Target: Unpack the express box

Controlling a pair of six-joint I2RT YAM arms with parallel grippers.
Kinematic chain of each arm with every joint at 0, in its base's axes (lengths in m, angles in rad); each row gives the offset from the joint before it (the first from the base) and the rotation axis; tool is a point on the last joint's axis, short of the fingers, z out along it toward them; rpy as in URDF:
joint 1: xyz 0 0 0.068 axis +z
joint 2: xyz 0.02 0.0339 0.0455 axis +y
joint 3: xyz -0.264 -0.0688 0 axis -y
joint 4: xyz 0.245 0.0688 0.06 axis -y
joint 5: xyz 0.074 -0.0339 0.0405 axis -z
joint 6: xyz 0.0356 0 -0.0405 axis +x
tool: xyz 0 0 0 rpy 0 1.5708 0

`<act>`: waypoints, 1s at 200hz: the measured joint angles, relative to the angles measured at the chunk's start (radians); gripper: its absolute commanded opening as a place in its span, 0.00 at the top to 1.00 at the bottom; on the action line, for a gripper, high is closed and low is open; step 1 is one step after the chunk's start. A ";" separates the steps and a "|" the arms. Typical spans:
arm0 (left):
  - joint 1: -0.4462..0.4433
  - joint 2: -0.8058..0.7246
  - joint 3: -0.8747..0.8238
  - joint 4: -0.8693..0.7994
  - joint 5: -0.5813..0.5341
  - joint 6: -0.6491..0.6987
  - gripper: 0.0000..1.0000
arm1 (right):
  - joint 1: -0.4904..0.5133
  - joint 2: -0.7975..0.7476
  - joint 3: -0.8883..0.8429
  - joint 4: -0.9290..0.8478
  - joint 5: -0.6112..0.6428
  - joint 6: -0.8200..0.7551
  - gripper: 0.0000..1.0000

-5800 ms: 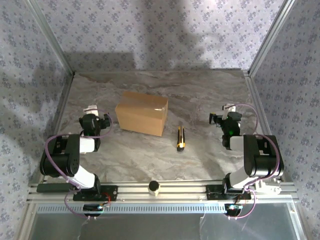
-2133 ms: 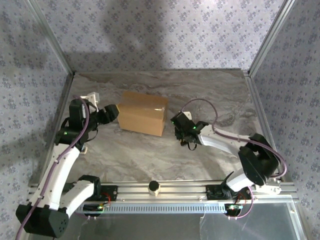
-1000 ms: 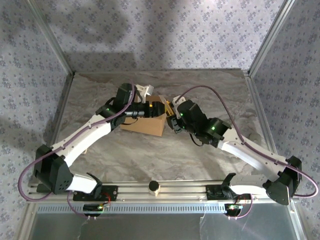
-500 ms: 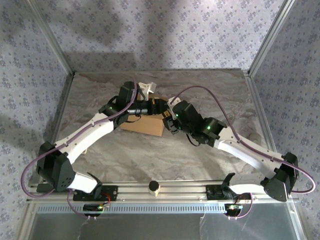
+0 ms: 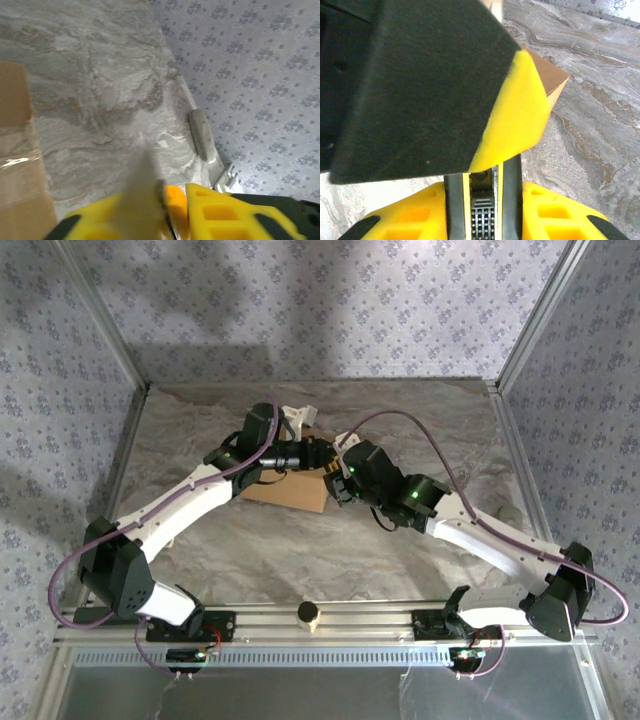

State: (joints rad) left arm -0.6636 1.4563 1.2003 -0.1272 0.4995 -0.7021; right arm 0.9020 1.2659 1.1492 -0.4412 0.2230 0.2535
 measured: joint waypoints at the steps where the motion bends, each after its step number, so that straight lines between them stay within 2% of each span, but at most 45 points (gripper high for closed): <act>1: 0.000 0.000 0.000 0.000 0.000 0.002 0.95 | 0.000 0.000 0.000 0.000 0.000 0.000 1.00; 6: 0.000 0.000 0.001 0.002 0.002 -0.002 1.00 | 0.000 0.000 0.000 0.002 0.002 0.000 1.00; 47: 0.002 0.008 0.002 0.009 0.005 0.001 1.00 | -0.001 0.007 0.000 0.004 0.009 0.001 0.98; 70: 0.002 0.015 0.002 0.013 0.005 0.000 1.00 | -0.003 0.013 0.000 0.003 0.013 0.012 0.80; 83: 0.002 0.019 0.002 0.018 0.006 -0.004 1.00 | -0.006 0.013 0.000 0.003 0.011 0.019 0.65; 103: 0.002 0.019 0.002 0.023 0.005 -0.011 1.00 | -0.013 0.013 0.000 0.006 0.003 0.026 0.52; 149: 0.000 0.019 0.001 0.029 -0.018 -0.045 1.00 | -0.017 0.007 -0.023 0.066 -0.021 0.067 0.38; 200: 0.000 0.019 0.001 0.062 -0.048 -0.084 1.00 | -0.027 -0.054 -0.077 0.101 -0.050 0.102 0.28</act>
State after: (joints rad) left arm -0.6632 1.4757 1.2015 -0.0654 0.4511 -0.7860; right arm 0.8745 1.2121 1.0721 -0.3405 0.1730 0.3557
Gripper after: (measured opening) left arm 0.161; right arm 0.701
